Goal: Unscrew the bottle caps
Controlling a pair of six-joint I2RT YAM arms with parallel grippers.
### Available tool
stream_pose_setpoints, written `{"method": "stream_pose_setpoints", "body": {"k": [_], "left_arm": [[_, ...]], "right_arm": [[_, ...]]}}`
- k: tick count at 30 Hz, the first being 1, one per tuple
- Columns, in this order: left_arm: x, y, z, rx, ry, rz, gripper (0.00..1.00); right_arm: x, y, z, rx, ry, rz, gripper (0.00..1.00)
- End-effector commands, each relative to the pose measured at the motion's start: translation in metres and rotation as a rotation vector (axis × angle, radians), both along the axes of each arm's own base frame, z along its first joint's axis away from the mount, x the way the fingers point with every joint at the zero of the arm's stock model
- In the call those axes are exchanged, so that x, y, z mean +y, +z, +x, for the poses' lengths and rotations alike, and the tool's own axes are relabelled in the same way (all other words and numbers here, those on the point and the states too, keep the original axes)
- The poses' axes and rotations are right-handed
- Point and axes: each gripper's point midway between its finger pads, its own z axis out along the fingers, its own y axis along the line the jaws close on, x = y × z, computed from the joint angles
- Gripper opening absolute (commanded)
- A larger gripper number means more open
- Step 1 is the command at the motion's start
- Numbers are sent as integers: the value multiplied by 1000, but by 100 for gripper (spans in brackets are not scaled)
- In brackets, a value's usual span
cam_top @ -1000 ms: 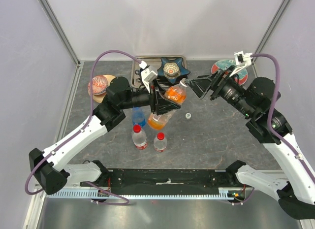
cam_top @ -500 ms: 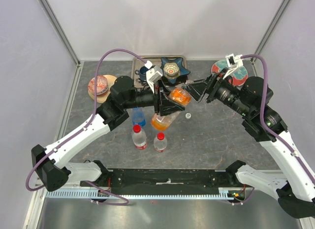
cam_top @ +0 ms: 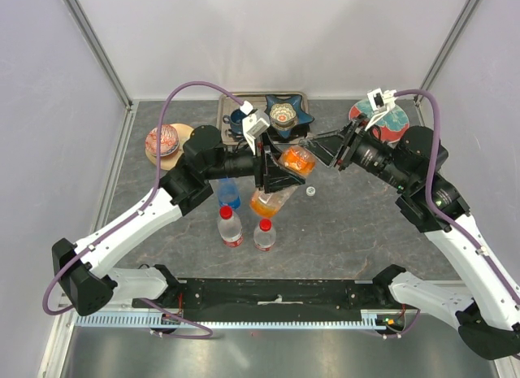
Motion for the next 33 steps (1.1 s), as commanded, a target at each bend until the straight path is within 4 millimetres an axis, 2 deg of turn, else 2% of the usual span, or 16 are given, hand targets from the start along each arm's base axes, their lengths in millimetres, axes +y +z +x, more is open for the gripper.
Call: {"method": "stream_pose_setpoints", "body": {"k": [1,3,4,5,12,14,16,17,19,20,22,23,24,25,27,33], "left_arm": [[6,29,3,-86,54,-40,62],[10,30,5,-89,85,-27,69],[14,35,8,-100,113,-32,77],[17,35,8,-112,125,-25,99],[53,46,0,-152,239,37,99],[75,62,-8,-187,304,2,99],[90,65,-9,-193,368,-25,100],[100,70,-14,-194,389,-59,99],[124,76,-26,-225,447,-140,100],[131,74,-28,-228,468,-155,100],[148,66,-30,-229,532,-177,100],[152,61,-29,-223,550,-176,100],[153,51,-27,-208,564,-162,100],[157,48,-26,-199,583,-161,100],[155,34,-25,-167,584,-136,100],[150,17,-30,-112,544,-124,99]], "right_arm": [[3,0,-7,-26,38,-9,8],[-3,-2,-3,-18,-3,-27,0],[-5,-1,-3,-22,-14,-38,0],[-7,-3,-2,-22,-25,-55,0],[-41,17,20,-66,-241,-134,0],[-66,8,43,-35,-424,-199,0],[-89,2,58,-35,-568,-256,0],[-105,-5,72,-17,-690,-295,0],[-122,-14,87,-19,-809,-376,0],[-138,-22,101,-4,-931,-423,0],[-151,-35,113,7,-1042,-488,0],[-154,-35,122,-6,-1105,-468,0],[-161,-54,128,5,-1166,-502,0],[-161,-46,135,-37,-1209,-452,0],[-164,-70,146,-38,-1274,-496,0],[-163,-110,202,8,-1349,-580,0]]}}
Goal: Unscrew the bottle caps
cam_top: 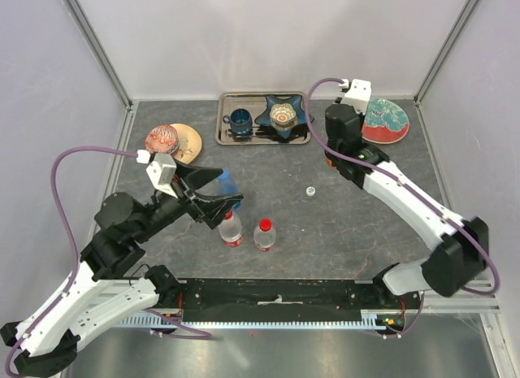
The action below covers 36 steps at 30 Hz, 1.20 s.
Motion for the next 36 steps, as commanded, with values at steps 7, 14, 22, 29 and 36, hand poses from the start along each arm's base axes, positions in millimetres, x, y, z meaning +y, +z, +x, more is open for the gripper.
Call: {"method": "stream_pose_setpoints", "body": {"k": [7,14,22,29,36], "left_arm": [[16,-19,2,37,73,-21,99],[22,-27,-1,1,82,-8,99],[18,-34,0,-6,69,-5,100],[15,-40,0,7,58,-6,100],[15,-41,-1,8,54,-6,100]], "right_arm": [[-40,-19,59,-91,-231,49,0],[-66,-52,86,-44,-215,96,0],[-65,-65,94,-6,-201,61,0],[-64,-82,94,25,-191,55,0],[-63,-109,85,119,-177,35,13]]}}
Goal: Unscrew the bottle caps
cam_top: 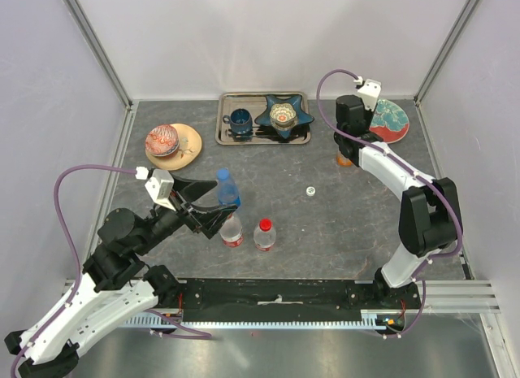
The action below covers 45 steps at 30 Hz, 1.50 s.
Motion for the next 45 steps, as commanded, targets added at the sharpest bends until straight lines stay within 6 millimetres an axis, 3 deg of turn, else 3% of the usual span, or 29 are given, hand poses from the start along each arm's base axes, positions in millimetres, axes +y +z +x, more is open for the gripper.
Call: {"method": "stream_pose_setpoints", "body": {"k": [1,10,14,20,45], "left_arm": [[1,10,0,-40,3,-25,100],[-1,6,-1,-29,-8,-26,100],[0,5,-1,-27,-6,-29,100],[-2,4,-3,-18,-21,-32,100],[-11,0,-4,11,-57,-40,100]], "right_arm": [[3,-14,-4,40,11,18,13],[5,-24,-11,88,27,30,19],[6,-23,-15,92,31,43,30],[6,-20,-19,92,32,60,39],[9,-6,-35,86,67,108,55]]}}
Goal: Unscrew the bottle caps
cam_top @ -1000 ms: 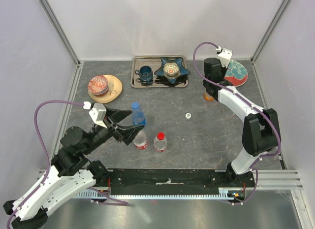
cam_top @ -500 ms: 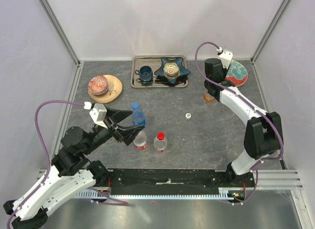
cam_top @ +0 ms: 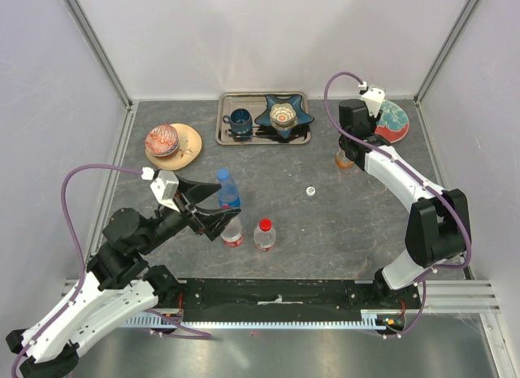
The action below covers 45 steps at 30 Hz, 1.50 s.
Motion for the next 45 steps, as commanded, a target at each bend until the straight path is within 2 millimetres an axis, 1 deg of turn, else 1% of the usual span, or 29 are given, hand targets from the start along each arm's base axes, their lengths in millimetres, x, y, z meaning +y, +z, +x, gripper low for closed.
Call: {"method": "stream_pose_setpoints", "body": {"k": [1,7,20,26,42,45], "left_arm": [[-5,10,-1,-5,-21,-42,100],[-6,10,-1,-4,-24,-43,100],[-7,8,0,-3,-26,-34,100],[-9,10,0,-10,-34,-31,100],[-11,11,-1,-11,-45,-31,100],[-10,13,-1,-16,-43,-33,100]], "right_arm": [[0,7,-8,0,9,18,56],[3,14,-6,-8,24,25,59],[7,23,-2,-22,39,37,62],[8,34,-4,-42,48,47,64],[13,45,-6,-58,73,72,67],[15,53,-11,-74,83,85,68]]}}
